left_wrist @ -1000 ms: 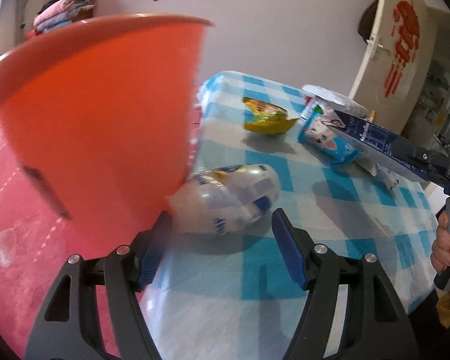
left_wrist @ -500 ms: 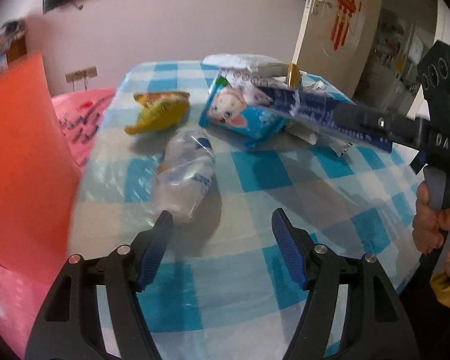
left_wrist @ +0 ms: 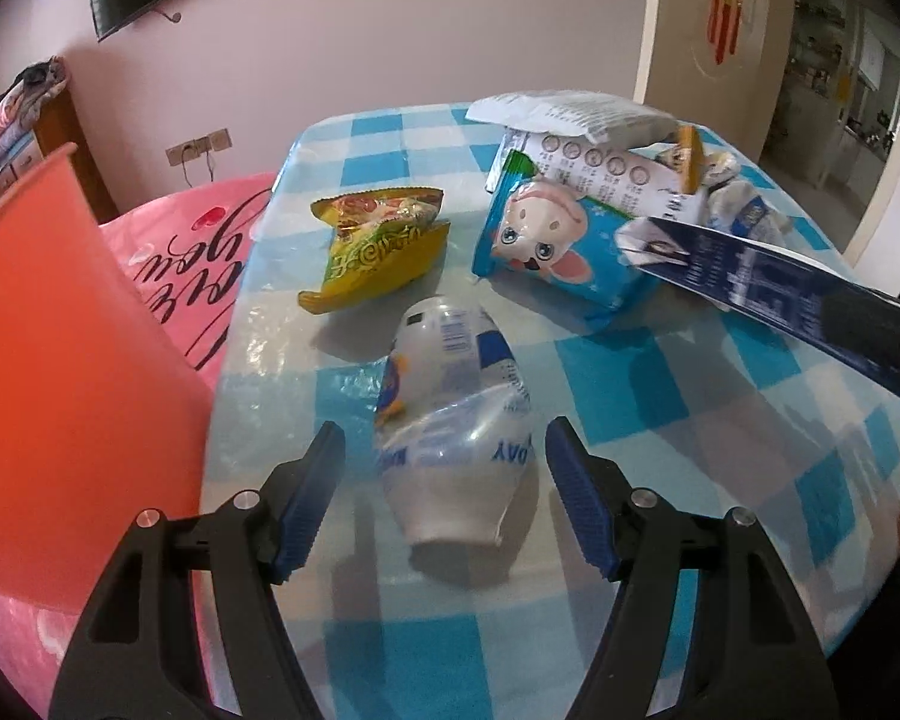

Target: Collect trash

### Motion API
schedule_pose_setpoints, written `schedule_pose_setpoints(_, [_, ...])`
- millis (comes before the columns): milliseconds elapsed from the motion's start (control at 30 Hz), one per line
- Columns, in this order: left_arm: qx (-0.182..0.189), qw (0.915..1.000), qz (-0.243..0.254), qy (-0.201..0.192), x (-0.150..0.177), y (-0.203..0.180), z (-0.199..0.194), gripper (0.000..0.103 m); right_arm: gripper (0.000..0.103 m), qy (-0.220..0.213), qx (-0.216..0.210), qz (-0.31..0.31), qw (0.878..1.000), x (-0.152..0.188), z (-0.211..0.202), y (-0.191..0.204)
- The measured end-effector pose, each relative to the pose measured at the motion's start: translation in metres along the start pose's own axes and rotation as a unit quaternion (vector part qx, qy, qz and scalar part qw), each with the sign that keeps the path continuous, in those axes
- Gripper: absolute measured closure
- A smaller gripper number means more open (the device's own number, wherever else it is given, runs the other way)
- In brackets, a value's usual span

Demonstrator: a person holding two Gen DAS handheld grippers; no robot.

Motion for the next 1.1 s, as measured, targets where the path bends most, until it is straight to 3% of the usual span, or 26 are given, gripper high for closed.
schedule_pose_setpoints(133, [-0.009, 0.9998, -0.006, 0.016, 0.001, 0.000, 0.016, 0.042, 0.043, 0.001, 0.003, 0.000, 1.000, 0.000, -0.001, 0.000])
schedule_pose_setpoints(333, [-0.018, 0.9994, -0.026, 0.014, -0.002, 0.000, 0.018, 0.043, 0.043, 0.001, 0.009, -0.004, 1.000, -0.002, -0.001, 0.003])
schedule_pose_setpoints(500, [-0.026, 0.9990, -0.035, -0.010, -0.011, 0.001, 0.002, 0.044, 0.044, -0.004, 0.014, -0.009, 1.000, -0.006, -0.005, 0.009])
schedule_pose_setpoints(833, [-0.040, 0.9942, -0.034, -0.093, -0.051, 0.009, -0.080, 0.044, 0.044, -0.027, -0.007, -0.017, 0.999, -0.037, -0.021, 0.042])
schedule_pose_setpoints(1100, [-0.090, 0.9852, -0.056, -0.135, -0.067, 0.054, -0.134, 0.043, 0.044, -0.039, -0.045, -0.066, 0.996, -0.077, -0.018, 0.109])
Point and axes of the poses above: each gripper's, at about its wrist camera, not at the fingertips, and z roughly the way its jaws point, y to its left, x to its underside, the point moved 8 cm from there along z, roughly the way its jaws point, and after that the axes turned 4 degrees about -x, right-handed, at the moved point
